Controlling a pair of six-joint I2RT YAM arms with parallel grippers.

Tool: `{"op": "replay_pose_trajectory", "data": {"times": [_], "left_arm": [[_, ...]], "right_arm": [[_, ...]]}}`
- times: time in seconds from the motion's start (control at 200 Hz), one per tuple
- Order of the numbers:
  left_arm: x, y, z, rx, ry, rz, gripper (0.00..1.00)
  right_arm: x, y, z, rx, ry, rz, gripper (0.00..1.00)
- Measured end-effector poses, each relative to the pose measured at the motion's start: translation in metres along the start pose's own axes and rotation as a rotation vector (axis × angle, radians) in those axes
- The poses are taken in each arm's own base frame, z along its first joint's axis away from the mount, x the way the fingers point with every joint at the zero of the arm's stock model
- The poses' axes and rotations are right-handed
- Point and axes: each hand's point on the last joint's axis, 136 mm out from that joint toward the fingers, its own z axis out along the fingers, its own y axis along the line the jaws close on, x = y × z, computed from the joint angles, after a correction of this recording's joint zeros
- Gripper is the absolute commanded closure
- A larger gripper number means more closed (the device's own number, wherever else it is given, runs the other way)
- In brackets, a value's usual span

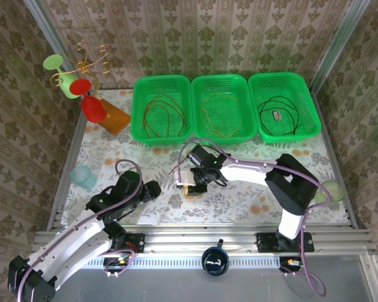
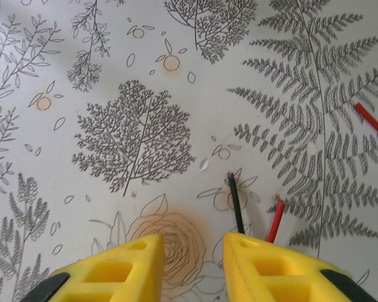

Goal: Untangle the cables

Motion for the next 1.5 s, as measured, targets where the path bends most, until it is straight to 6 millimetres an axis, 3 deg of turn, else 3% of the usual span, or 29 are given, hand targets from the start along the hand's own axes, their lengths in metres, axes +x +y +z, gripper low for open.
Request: {"op": "replay_pose_trajectory", "data": {"times": [0.265, 0.54, 0.91, 1.265, 1.345, 1.5], "left_arm": [[0.001, 0.006, 0.002, -0.011, 0.002, -0.016, 0.28], [0.007, 0.015, 0.005, -0.012, 0.006, -0.041, 0.28], [0.011, 0.018, 0.007, -0.017, 0.019, -0.049, 0.28], [0.009, 0.019, 0.004, -0.023, 0.007, -0.051, 0.28], [0.007, 0.019, 0.001, -0.025, -0.002, -0.051, 0.28], [0.003, 0.019, -0.004, -0.033, -0.020, -0.050, 0.29]], "right_arm": [[-0.015, -0.008, 0.011, -0.014, 0.025, -0.091, 0.70], [-0.003, -0.010, 0.019, -0.021, 0.082, -0.123, 0.66], [0.009, -0.014, 0.030, -0.026, 0.142, -0.123, 0.73], [0.009, -0.012, 0.034, -0.027, 0.238, -0.169, 0.78], [0.009, -0.012, 0.035, -0.030, 0.250, -0.169, 0.81], [0.007, -0.015, 0.035, -0.028, 0.267, -0.160, 0.97]]}}
